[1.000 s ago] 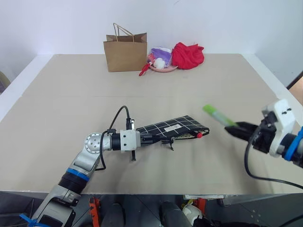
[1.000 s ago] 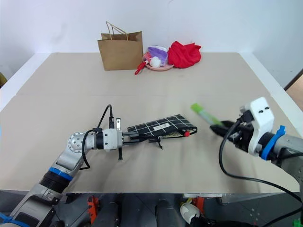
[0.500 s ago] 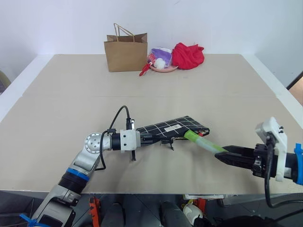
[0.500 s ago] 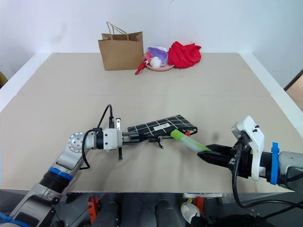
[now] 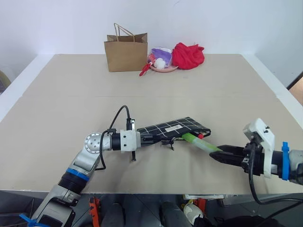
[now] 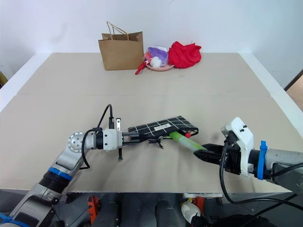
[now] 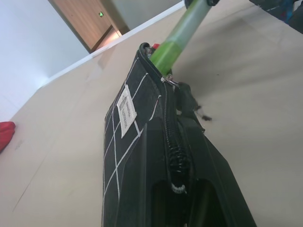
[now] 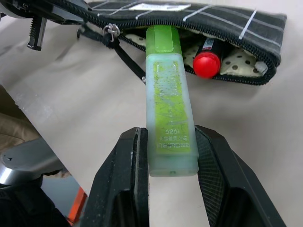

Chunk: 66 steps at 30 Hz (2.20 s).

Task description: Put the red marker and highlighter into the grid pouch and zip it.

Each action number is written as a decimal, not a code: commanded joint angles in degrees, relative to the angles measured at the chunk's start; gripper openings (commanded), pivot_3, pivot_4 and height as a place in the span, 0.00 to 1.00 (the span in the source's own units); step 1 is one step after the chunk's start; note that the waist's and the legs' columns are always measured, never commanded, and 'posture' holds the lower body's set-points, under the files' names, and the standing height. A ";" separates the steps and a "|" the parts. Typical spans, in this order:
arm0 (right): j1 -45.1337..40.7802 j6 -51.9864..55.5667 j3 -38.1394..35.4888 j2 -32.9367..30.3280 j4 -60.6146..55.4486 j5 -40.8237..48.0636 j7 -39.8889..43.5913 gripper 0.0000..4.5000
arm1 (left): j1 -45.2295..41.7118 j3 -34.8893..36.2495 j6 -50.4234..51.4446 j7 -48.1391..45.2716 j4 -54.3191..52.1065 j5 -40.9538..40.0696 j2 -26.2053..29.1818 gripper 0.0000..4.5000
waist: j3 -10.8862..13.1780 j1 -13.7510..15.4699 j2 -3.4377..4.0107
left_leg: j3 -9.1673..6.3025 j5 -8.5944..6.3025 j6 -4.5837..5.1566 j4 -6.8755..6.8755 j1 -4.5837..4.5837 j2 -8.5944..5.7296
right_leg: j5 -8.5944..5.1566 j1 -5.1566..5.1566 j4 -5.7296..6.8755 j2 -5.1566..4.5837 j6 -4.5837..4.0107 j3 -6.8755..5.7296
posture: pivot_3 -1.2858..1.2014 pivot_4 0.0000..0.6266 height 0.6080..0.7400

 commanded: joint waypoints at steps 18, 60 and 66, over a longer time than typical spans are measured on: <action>-20.23 8.31 14.38 4.38 6.74 -1.38 -14.19 0.33 | 0.36 -0.03 -0.67 0.38 -2.05 0.27 -1.47 0.00 | 0.00 -0.06 0.01 | 0.00 0.00 0.00 -0.02 -0.04 0.01 | 0.02 -0.06 0.00 0.01 0.03 0.00 | 0.52 0.24 1.00; -14.61 -2.77 23.26 21.57 4.64 -3.50 -19.20 0.92 | 0.41 1.37 2.25 1.76 -3.88 -0.37 -2.46 0.00 | -0.03 0.90 -0.01 | -0.03 -0.04 0.06 0.05 -0.10 0.01 | 0.03 -0.06 -0.02 0.01 0.06 -0.03 | 0.52 0.24 1.00; -14.97 -5.07 23.50 26.24 5.42 -6.96 -22.36 0.54 | 0.67 1.35 2.52 2.56 -4.25 -0.10 -2.32 0.00 | -0.03 0.90 0.00 | -0.05 -0.04 0.07 0.04 -0.10 0.01 | 0.03 -0.07 -0.02 0.02 0.05 -0.04 | 0.52 0.24 1.00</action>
